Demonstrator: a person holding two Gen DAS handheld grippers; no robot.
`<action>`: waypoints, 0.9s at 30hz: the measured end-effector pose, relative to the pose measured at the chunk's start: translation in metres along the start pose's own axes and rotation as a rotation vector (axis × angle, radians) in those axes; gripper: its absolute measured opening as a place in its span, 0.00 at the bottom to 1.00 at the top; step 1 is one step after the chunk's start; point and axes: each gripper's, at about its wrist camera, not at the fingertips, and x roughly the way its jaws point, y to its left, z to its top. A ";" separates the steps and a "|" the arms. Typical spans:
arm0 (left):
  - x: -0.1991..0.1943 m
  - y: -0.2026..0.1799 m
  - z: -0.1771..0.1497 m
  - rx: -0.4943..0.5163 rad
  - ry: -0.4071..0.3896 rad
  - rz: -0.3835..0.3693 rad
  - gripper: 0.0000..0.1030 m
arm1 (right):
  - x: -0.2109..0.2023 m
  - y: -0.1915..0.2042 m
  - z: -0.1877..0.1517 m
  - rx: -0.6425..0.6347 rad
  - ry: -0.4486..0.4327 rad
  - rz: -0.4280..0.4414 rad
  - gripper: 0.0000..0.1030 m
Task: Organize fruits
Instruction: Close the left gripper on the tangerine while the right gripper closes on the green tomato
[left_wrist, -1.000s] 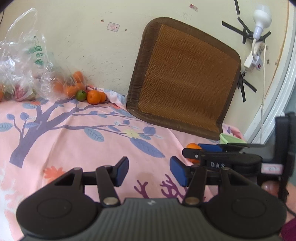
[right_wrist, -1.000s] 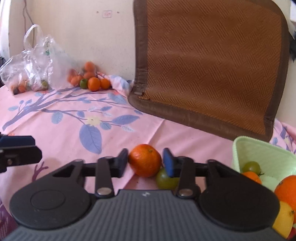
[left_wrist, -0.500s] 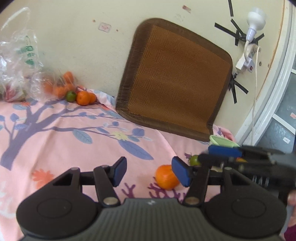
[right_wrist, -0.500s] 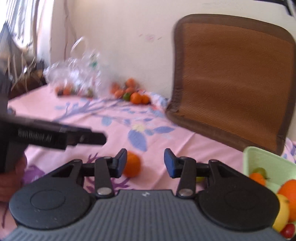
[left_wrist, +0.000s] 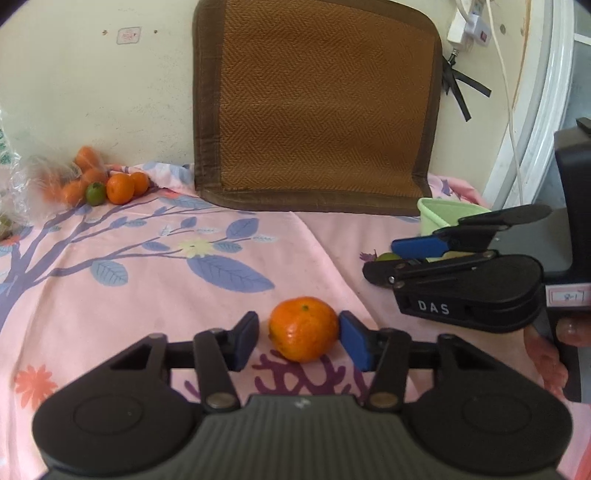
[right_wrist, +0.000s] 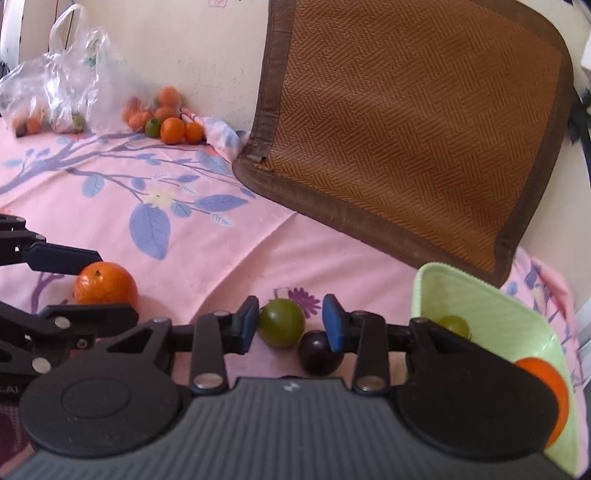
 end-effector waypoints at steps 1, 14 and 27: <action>0.000 0.000 0.000 0.003 -0.001 -0.001 0.40 | -0.004 -0.004 -0.003 -0.003 0.000 0.010 0.28; -0.057 -0.020 -0.040 0.023 -0.023 -0.148 0.39 | -0.113 0.026 -0.071 0.114 -0.165 0.067 0.28; -0.081 -0.055 -0.069 0.140 -0.027 -0.099 0.51 | -0.125 0.030 -0.112 0.230 -0.131 0.084 0.31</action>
